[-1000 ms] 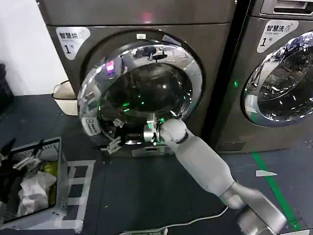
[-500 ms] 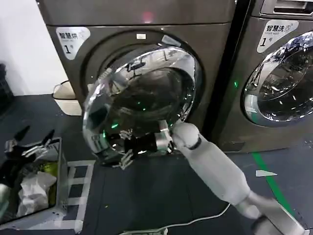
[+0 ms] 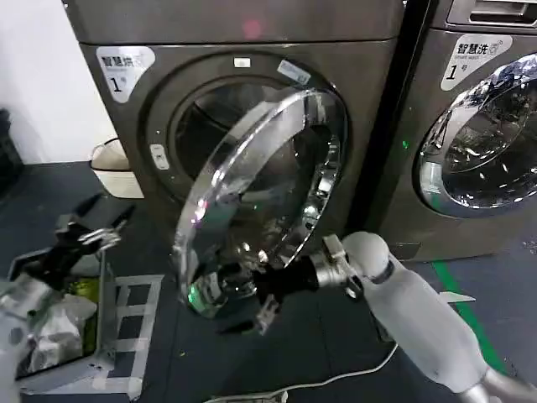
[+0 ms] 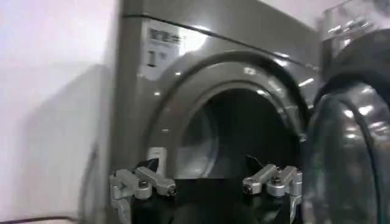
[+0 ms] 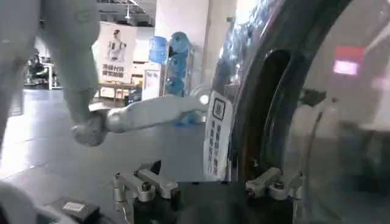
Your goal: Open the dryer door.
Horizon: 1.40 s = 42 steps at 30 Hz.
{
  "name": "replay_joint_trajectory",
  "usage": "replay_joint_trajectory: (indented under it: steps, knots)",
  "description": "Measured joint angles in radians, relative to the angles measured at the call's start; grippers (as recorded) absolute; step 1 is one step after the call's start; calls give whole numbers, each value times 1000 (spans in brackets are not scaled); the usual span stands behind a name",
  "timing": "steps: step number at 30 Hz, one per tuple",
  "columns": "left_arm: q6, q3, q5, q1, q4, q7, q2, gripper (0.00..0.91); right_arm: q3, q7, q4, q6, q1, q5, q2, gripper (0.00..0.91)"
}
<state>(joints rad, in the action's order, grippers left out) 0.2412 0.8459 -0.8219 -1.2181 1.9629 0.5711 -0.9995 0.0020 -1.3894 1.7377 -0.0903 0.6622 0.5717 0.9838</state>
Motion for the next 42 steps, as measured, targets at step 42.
replay_joint_trajectory:
  steps: [42]
  knots:
    - [-102,-1001,151,517,-171,13,-69,907,1614,829,-164,12,564,50,-70,907]
